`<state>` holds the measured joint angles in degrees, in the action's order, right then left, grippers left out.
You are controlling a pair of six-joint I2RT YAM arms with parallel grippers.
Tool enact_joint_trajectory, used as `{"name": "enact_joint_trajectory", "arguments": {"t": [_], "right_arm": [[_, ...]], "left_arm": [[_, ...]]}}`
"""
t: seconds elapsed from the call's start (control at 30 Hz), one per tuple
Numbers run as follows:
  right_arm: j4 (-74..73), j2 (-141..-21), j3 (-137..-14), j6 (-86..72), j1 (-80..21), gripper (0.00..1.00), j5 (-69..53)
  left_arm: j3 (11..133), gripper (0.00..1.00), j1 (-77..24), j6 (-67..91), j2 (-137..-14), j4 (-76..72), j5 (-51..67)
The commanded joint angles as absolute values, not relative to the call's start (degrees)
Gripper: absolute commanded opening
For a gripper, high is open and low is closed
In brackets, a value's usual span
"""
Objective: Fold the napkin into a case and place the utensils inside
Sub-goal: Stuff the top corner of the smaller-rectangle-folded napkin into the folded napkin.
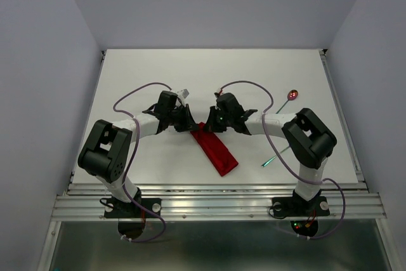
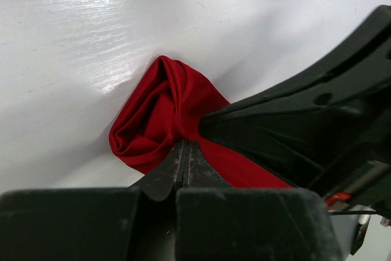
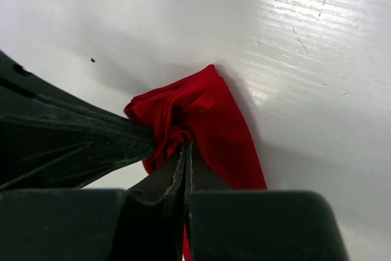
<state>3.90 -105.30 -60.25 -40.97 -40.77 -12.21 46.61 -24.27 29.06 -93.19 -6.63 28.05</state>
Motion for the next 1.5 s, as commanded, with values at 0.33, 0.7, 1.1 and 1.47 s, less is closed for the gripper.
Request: {"name": "enact_joint_trajectory", "arguments": {"t": [0.33,0.7,1.1,1.47], "right_arm": [[11.58,-110.31,-62.85,-40.25,-41.22,0.01,-20.56],[13.89,-110.56,-62.40,-38.67,-41.75,0.01,-23.56],[8.18,-116.28,-63.72,-41.66,-42.28,0.01,-15.93],[5.70,-111.19,-62.33,-42.45,-42.28,0.01,-11.16]], "left_arm": [[47.55,0.00,-24.08,29.09,-92.02,-7.91,30.32],[47.46,0.00,-24.08,29.35,-92.55,-8.35,30.50],[46.85,0.00,-24.00,29.53,-93.16,-8.35,30.41],[47.90,0.00,-23.91,27.95,-93.08,-3.25,26.37]]}}
